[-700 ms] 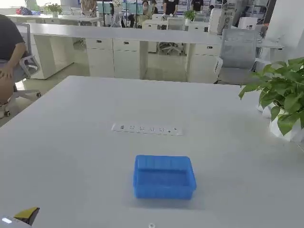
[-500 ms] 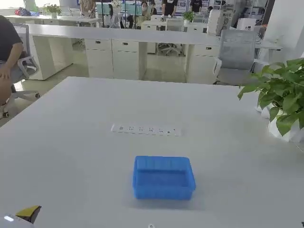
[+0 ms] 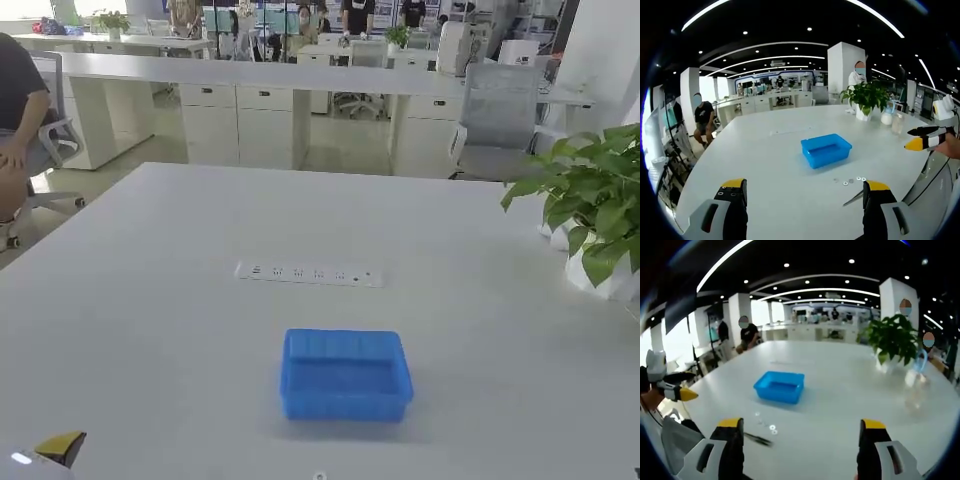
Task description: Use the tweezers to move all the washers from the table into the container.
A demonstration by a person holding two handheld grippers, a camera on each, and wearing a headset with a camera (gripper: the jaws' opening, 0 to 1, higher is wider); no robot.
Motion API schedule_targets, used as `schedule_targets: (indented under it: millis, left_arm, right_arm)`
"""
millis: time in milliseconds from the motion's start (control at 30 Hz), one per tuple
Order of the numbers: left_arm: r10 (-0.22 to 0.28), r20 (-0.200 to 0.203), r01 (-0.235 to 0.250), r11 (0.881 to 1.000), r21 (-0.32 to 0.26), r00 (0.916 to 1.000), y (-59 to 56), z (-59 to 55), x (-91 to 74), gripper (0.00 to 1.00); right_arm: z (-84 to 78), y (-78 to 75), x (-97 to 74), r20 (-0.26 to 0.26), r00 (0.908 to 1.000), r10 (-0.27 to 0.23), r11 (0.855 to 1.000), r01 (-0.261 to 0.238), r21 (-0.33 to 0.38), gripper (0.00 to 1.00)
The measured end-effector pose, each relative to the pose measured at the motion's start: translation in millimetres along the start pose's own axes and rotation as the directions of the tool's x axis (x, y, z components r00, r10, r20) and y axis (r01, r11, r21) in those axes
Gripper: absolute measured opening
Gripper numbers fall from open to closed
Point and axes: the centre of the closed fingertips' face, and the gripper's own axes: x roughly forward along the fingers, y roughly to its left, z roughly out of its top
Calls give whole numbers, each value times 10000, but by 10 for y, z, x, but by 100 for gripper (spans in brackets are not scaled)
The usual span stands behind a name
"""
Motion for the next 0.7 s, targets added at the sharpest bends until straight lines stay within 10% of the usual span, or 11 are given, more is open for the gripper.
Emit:
schedule_targets:
  millis: [700]
  left_arm:
    - [-413, -223, 421, 9985, 342, 9989, -72, -2, 145, 93]
  right_arm:
    - [39, 53, 111, 1, 9999, 133, 9997, -133, -180, 93]
